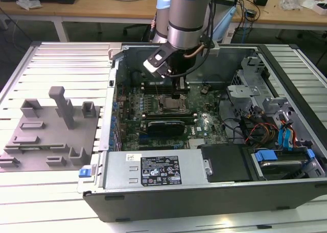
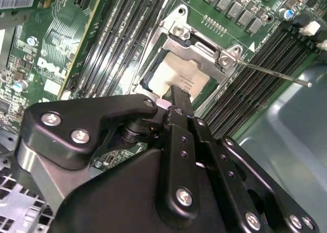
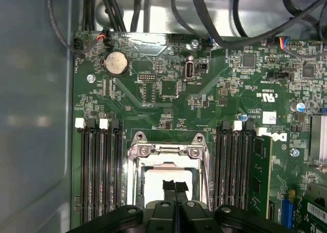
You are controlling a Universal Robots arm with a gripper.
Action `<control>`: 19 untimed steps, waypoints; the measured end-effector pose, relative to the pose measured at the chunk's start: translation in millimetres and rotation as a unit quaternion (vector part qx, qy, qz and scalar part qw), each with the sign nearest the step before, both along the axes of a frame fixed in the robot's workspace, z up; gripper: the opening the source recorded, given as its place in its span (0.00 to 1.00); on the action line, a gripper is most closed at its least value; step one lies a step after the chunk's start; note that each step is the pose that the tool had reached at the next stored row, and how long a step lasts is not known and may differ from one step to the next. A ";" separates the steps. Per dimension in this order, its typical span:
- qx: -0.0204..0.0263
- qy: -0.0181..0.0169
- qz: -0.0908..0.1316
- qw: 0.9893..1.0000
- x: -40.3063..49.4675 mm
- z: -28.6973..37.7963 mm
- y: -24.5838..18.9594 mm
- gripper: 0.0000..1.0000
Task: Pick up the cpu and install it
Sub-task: 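Close the cpu cover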
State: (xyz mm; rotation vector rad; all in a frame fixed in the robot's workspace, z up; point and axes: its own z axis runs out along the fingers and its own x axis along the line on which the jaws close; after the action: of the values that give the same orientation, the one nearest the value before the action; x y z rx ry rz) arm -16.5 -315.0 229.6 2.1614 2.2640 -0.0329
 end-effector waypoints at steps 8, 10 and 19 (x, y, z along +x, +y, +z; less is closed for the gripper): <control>0.000 0.000 0.065 0.998 -0.1 0.0 0.0 0.11; 0.000 0.000 0.082 0.997 -0.1 0.0 0.0 0.11; 0.000 0.000 0.149 0.989 -0.1 0.0 0.0 0.11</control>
State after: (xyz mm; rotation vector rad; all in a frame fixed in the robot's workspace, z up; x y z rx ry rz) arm -16.5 -314.9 229.6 1.7994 2.5574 -0.0300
